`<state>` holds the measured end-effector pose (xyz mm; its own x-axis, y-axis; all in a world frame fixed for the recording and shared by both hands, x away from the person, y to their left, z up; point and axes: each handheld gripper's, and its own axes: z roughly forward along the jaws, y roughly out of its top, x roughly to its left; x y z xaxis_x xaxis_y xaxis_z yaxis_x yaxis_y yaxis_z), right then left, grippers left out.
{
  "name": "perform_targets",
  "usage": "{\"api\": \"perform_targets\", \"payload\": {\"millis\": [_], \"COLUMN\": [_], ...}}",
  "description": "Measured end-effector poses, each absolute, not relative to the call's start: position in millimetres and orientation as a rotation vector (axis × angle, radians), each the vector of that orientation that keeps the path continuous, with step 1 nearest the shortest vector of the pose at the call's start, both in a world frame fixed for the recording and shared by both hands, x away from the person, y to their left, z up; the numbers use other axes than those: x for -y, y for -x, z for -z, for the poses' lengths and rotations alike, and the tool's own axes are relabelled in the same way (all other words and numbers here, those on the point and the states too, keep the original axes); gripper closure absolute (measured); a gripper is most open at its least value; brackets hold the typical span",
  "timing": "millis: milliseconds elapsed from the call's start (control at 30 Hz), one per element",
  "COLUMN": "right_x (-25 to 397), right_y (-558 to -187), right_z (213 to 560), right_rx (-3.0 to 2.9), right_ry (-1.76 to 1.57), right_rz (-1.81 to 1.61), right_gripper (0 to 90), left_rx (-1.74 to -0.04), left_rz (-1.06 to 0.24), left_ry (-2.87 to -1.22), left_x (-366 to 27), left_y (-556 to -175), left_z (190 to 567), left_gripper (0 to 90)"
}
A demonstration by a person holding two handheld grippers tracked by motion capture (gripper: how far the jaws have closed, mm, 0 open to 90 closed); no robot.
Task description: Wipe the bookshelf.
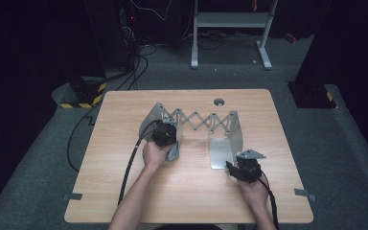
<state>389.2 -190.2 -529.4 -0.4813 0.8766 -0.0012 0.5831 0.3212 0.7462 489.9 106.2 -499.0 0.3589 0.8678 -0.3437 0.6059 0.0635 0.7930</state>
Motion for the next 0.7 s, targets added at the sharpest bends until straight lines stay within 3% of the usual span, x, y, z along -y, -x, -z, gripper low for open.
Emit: {"api": "perform_targets", "payload": {"millis": [467,700], "right_x": [190,190], "right_y": [-389,-389], "right_z": [529,529], "right_rx": [-2.186,-2.186], "right_ry": [-1.293,-1.293], "right_rz": [-0.978,-0.979], "right_gripper": [49.4,49.3], "left_rx": [-1.176,-1.116], "left_rz": [-0.388,-0.404], "left_ry": [-1.498,-1.465], "left_x": [-116,-116], "left_y": [-468,-456], "left_z": [422,402], "left_gripper": [84.6,84.5]}}
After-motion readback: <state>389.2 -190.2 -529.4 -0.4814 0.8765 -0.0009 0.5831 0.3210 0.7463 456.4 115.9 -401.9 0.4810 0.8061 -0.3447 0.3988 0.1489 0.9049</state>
